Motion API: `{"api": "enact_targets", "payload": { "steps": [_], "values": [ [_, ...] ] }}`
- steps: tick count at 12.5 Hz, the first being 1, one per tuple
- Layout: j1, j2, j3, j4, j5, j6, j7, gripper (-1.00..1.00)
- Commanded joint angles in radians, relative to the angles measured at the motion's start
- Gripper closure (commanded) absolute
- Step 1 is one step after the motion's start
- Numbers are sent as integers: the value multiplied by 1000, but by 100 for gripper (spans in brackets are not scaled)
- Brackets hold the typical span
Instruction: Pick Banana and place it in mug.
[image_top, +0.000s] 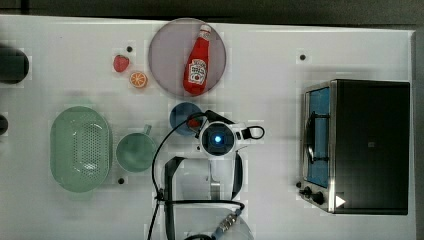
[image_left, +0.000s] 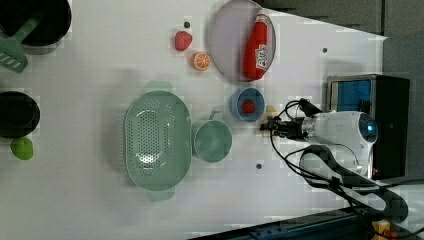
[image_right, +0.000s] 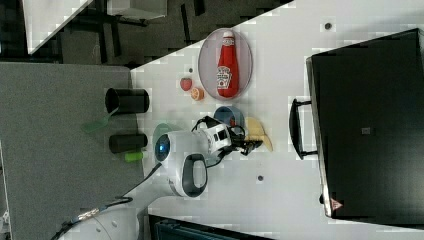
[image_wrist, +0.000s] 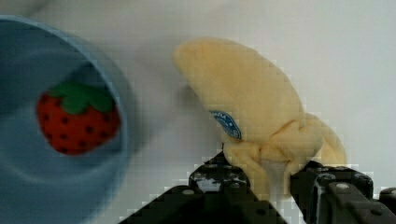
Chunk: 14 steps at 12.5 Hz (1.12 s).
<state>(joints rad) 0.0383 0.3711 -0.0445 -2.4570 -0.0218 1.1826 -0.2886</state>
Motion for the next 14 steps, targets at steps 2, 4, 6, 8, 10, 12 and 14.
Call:
{"api": "enact_targets", "payload": {
  "steps": [2,4,6,8,10,12,14],
  "values": [
    [-21,-307,-15,27,-9,-232,-29,34],
    [-21,-433,-20,71,-9,-448,-29,34],
    [-16,-529,-11,144,-9,-657,-21,34],
    [-13,-581,10,222,-9,-823,-1,34],
    [-6,-601,48,268,-9,-918,48,34],
    [8,-607,108,273,-3,-927,142,34],
    [26,-608,184,273,24,-926,257,34]
  ]
}}
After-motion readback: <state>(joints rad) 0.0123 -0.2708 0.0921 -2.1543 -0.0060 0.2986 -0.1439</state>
